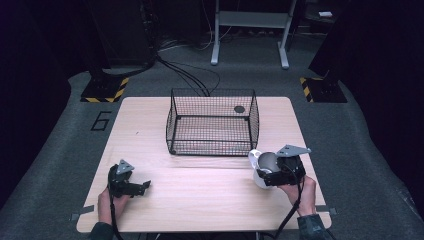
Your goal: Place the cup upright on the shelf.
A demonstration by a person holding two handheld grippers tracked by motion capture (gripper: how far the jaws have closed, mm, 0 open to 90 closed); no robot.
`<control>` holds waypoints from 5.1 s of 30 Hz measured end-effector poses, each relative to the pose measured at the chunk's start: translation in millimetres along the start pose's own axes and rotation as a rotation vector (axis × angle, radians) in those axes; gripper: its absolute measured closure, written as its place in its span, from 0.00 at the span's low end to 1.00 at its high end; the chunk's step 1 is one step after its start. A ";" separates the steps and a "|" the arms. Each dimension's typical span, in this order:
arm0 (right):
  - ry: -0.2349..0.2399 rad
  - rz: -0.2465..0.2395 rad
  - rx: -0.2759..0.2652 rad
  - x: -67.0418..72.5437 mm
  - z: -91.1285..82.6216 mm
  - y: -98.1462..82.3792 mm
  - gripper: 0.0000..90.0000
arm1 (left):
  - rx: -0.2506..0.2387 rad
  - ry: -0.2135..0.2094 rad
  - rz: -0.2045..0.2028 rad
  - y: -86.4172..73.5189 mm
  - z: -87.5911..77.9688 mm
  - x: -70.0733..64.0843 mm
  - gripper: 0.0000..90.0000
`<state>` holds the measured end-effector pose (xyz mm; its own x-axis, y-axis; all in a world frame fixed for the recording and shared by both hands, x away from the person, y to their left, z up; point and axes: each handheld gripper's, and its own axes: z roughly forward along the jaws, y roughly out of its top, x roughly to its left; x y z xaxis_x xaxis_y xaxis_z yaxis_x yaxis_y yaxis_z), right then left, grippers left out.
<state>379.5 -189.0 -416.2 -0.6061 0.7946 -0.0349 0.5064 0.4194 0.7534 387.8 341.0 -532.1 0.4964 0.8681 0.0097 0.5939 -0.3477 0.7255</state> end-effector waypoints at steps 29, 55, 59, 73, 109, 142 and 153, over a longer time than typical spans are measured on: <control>0.077 0.004 -0.014 4.0 -18.3 26.9 0.06 | 0.001 -0.003 0.000 0.2 0.0 0.2 0.00; 0.156 -0.046 -0.045 14.7 -27.6 93.5 0.06 | 0.006 -0.002 0.000 0.5 -0.2 0.2 0.00; 0.165 -0.060 -0.048 13.9 -24.0 103.7 0.06 | 0.008 -0.003 -0.001 0.5 -0.3 0.1 0.00; 0.187 -0.081 -0.042 15.1 -8.1 136.6 0.06 | 0.016 -0.006 0.004 1.1 -0.7 0.8 0.00; 0.185 -0.078 -0.041 8.6 24.5 187.1 0.06 | 0.012 -0.004 -0.001 1.1 -0.3 0.5 0.00; 0.149 -0.043 0.003 -5.3 68.3 221.0 0.06 | 0.025 -0.008 0.014 1.3 -1.2 1.5 0.00; 0.133 -0.026 0.036 -8.8 89.2 228.6 0.06 | 0.018 -0.005 0.007 1.1 -0.7 0.9 0.00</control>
<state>555.3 -61.0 -302.2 -0.6936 0.7195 0.0350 0.5097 0.4559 0.7296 388.4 341.6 -530.8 0.5037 0.8638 0.0109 0.6018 -0.3599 0.7129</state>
